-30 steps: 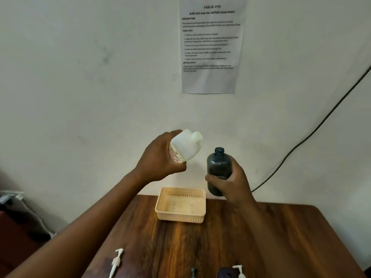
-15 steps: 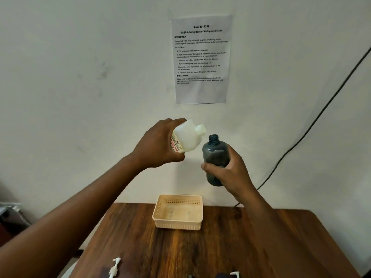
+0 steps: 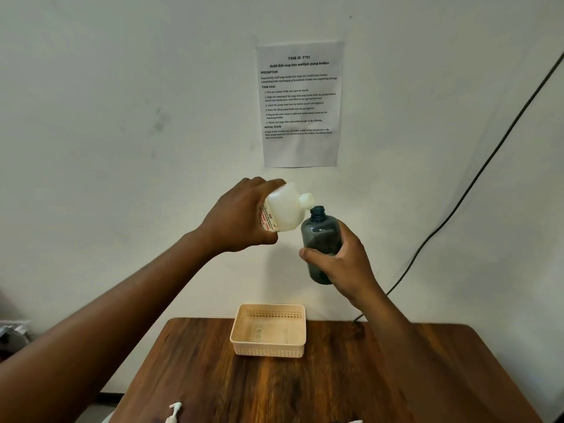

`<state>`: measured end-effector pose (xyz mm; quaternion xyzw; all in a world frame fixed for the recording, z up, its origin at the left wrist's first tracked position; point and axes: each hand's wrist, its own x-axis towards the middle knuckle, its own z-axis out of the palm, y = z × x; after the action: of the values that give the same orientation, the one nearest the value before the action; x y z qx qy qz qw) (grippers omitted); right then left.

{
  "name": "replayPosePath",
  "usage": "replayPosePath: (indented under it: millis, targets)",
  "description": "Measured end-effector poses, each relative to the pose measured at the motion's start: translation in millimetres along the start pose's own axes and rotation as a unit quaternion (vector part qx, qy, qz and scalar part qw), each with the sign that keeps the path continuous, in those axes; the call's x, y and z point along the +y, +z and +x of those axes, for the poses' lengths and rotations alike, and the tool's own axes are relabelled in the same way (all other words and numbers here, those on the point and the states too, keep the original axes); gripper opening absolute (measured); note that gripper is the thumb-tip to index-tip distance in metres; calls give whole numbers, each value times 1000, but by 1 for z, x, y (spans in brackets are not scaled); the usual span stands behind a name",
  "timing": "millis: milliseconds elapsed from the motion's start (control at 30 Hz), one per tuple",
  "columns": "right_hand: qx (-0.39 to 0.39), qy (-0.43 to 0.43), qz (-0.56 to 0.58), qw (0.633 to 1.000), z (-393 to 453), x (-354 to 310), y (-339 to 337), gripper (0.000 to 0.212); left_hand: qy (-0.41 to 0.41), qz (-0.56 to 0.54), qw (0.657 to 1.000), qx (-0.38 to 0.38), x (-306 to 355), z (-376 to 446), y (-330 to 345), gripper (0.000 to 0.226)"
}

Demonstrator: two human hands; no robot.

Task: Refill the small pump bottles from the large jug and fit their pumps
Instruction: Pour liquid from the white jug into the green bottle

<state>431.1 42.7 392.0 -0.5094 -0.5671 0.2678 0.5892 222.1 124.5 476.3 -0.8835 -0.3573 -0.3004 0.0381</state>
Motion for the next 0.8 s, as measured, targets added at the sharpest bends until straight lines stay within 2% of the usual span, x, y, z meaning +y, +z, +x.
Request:
replayPosePath:
  millis: [267, 600, 800]
  targets:
    - [18, -12, 2, 1000, 0, -10, -4, 65, 36, 60, 998, -4, 6, 14, -19, 89]
    - [26, -16, 4, 1000, -1, -19, -5, 66, 59, 84, 995, -6, 12, 23, -34, 88]
    - [20, -20, -1, 1000, -3, -24, -6, 53, 65, 87, 994, -14, 13, 24, -38, 91]
